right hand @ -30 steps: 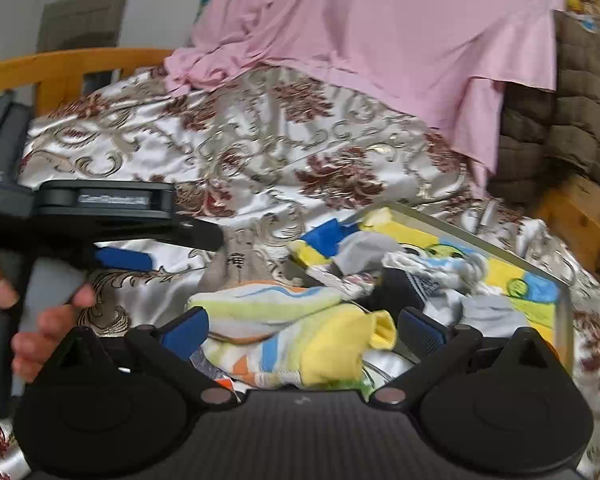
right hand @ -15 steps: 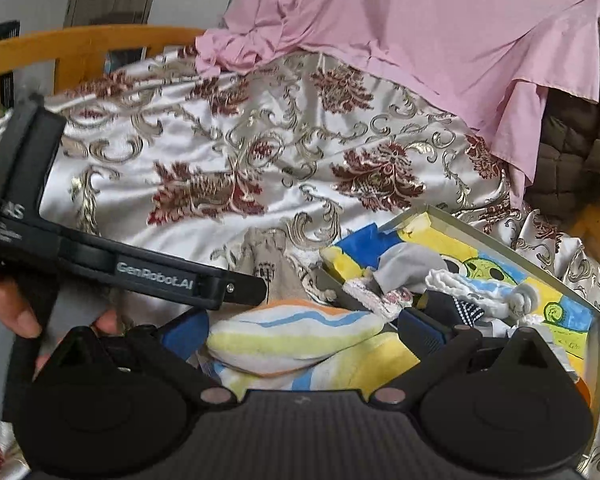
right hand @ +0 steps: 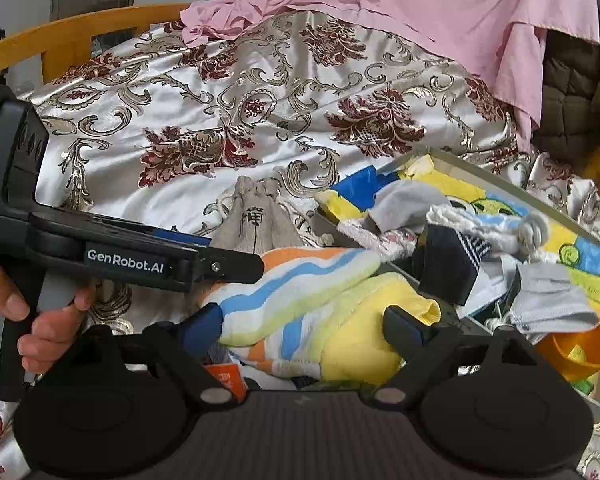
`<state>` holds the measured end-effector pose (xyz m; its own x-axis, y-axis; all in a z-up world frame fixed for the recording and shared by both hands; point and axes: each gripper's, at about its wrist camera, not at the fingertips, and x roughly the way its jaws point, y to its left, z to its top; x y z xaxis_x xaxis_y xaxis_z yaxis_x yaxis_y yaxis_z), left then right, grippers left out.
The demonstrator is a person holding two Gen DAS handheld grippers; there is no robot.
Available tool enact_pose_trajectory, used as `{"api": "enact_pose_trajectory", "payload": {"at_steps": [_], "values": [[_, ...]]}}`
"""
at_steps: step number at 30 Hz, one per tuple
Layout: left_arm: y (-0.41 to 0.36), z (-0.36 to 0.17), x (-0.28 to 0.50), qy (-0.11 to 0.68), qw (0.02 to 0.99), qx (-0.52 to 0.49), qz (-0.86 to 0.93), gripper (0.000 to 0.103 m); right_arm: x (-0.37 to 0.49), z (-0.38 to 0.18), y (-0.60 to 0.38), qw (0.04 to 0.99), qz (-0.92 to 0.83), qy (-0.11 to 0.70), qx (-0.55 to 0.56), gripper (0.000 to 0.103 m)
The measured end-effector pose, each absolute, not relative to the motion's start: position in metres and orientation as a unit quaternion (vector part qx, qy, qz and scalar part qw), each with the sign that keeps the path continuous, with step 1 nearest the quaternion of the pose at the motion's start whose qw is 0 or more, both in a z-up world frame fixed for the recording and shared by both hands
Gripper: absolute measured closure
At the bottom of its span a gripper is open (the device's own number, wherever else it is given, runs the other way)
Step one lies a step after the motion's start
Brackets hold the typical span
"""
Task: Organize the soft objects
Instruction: 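Grasp the beige drawstring pouch with the left tool while the right tool grasps the striped towel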
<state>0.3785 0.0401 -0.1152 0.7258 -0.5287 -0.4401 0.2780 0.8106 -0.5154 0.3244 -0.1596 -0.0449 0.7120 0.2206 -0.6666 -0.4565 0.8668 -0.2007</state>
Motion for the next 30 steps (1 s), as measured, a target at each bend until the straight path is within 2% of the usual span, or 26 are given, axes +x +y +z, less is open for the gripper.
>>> {"api": "enact_pose_trajectory", "payload": {"at_steps": [2, 3, 9, 12, 16, 20, 30], "values": [[0.039, -0.116, 0.379, 0.298, 0.901, -0.213, -0.232, 0.044, 0.324, -0.045, -0.161, 0.908, 0.191, 0.332, -0.171, 0.018], [0.039, -0.116, 0.379, 0.298, 0.900, -0.213, -0.236, 0.046, 0.324, -0.045, -0.161, 0.908, 0.193, 0.332, -0.168, 0.019], [0.044, -0.119, 0.380, 0.301, 0.892, -0.235, -0.243, 0.049, 0.323, -0.045, -0.159, 0.905, 0.205, 0.334, -0.166, 0.030], [0.047, -0.120, 0.381, 0.302, 0.887, -0.248, -0.245, 0.054, 0.323, -0.046, -0.159, 0.903, 0.210, 0.339, -0.159, 0.039], [0.048, -0.120, 0.381, 0.300, 0.885, -0.255, -0.251, 0.070, 0.322, -0.047, -0.156, 0.901, 0.220, 0.342, -0.155, 0.054], [0.051, -0.119, 0.379, 0.288, 0.885, -0.267, -0.251, 0.077, 0.318, -0.049, -0.153, 0.900, 0.224, 0.342, -0.155, 0.066], [0.058, -0.122, 0.376, 0.282, 0.880, -0.288, -0.251, 0.079, 0.307, -0.057, -0.147, 0.900, 0.221, 0.327, -0.184, 0.086]]}}
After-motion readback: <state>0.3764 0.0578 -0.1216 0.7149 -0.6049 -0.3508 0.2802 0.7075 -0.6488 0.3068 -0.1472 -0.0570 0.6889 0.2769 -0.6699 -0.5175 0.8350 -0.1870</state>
